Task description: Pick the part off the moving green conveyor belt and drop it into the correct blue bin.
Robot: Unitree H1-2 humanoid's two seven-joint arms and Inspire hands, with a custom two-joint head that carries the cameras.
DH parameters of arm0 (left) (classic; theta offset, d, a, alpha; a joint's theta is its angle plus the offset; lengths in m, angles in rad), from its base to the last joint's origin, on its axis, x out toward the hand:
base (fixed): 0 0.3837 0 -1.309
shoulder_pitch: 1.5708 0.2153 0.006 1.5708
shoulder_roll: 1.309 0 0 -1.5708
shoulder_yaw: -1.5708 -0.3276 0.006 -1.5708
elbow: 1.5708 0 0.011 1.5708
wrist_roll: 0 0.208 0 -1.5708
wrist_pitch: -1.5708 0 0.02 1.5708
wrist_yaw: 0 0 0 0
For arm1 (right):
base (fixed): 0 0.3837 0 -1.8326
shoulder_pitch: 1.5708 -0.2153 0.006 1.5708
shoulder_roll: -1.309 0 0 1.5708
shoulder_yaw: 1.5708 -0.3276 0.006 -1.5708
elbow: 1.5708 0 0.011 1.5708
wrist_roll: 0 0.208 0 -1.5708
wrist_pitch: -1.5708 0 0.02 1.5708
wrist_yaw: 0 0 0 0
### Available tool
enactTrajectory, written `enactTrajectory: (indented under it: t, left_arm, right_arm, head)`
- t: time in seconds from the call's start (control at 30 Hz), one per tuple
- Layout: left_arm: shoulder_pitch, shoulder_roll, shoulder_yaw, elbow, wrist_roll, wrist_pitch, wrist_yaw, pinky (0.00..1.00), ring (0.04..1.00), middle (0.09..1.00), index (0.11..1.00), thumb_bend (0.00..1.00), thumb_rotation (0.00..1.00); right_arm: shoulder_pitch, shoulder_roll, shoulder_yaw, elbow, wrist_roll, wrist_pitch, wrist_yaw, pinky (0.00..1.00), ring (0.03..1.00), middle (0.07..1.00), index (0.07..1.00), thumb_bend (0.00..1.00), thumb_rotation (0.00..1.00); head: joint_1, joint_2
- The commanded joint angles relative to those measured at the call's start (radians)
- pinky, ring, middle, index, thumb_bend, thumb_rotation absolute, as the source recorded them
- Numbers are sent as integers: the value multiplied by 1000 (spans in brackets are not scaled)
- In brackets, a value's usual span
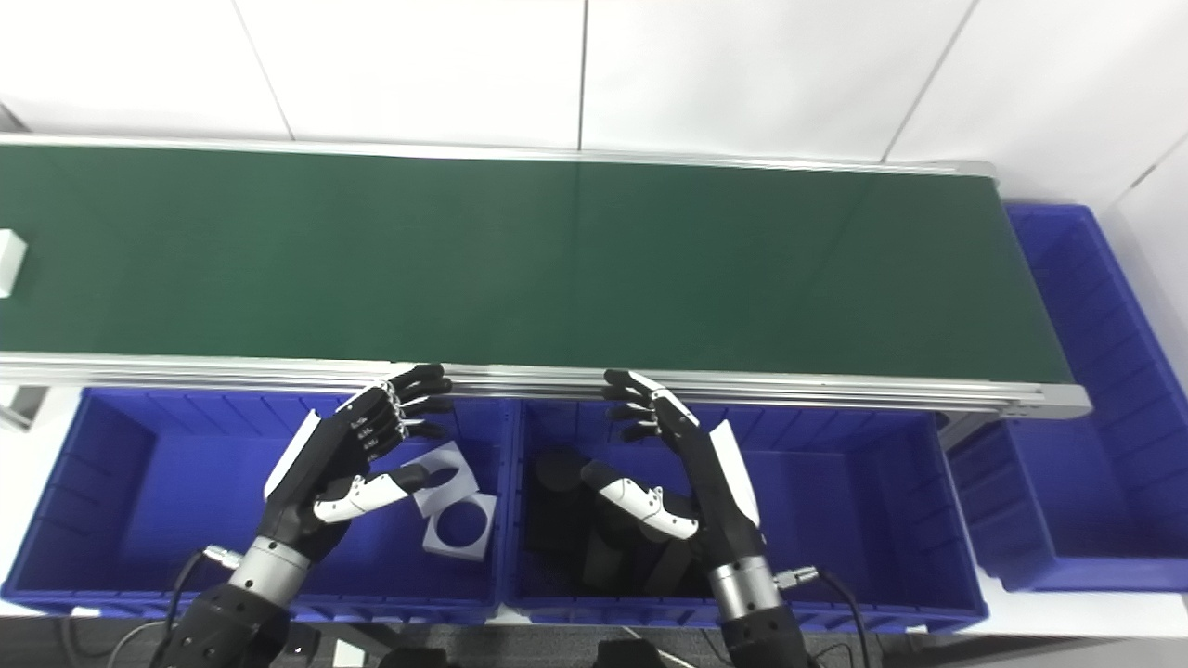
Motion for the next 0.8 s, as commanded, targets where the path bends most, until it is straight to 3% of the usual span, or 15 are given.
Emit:
enactTrajectory:
  t: [0.0,0.77]
  left_arm:
    - [-8,-10,-5,-6,3,-43,10,669,766,802,804,859,463]
    - [-14,-11,-5,28,4,-58,5,688,777,803,801,856,451]
  right_arm:
    - [-11,-1,1,-10,0,-25,6,625,716,779,816,634,613]
    - [-22,5,0,49,-13,-69,-18,625,713,773,808,602,585]
  head:
    - [2,-1]
    - [4,-52]
